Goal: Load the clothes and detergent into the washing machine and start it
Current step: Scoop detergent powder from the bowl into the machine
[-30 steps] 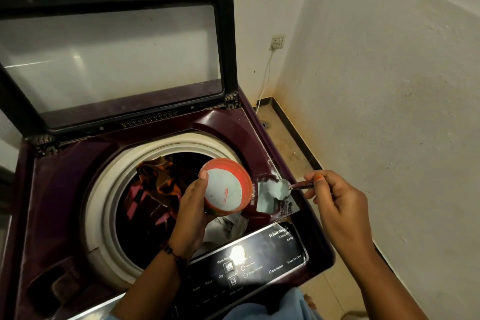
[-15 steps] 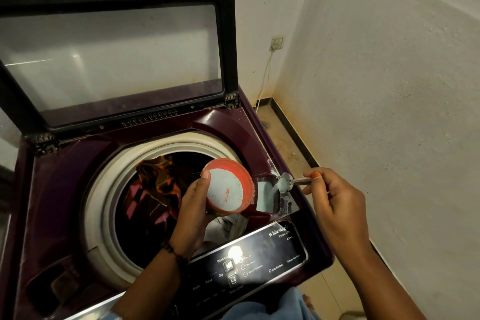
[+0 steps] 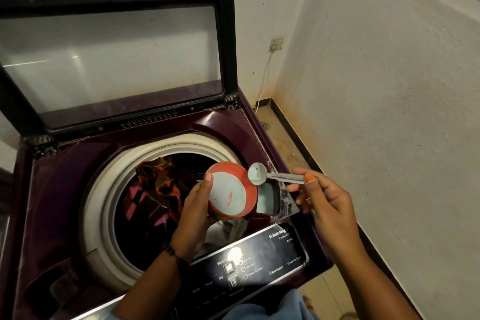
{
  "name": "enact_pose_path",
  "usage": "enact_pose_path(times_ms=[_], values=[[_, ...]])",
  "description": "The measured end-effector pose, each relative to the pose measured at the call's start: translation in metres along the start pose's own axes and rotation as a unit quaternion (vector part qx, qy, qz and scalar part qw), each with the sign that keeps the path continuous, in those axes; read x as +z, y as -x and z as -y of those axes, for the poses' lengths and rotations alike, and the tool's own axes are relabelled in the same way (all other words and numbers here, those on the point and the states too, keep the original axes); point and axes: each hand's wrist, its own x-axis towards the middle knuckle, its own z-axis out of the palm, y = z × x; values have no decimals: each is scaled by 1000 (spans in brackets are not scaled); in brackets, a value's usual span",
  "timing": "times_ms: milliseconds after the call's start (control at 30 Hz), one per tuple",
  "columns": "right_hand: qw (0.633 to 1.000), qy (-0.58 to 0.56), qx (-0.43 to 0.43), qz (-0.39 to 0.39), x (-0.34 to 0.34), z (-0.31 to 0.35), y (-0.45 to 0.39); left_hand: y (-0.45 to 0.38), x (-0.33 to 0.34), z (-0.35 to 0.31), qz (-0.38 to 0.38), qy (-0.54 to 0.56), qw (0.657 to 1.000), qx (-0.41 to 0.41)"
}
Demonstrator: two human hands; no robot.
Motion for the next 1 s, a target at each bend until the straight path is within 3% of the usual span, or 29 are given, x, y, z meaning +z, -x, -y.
enact_pose_path(times_ms=[167,333,533,833,1000], values=[[996,-34,26,83,9,-8,7,5,7,-2,20,8,1000,-2],[992,40,-15,118,8,-16,7,11,14,-5,28,-5,1000,6],[986,104,-42,123,-7,-19,6,17,26,-6,23,-3,999,27],[991,-2,21,128,-9,-16,13,25,32,-4,47,-23,998,46],[993,-62,84,62,-10,-24,18,29,35,-2,64,-30,997,41]])
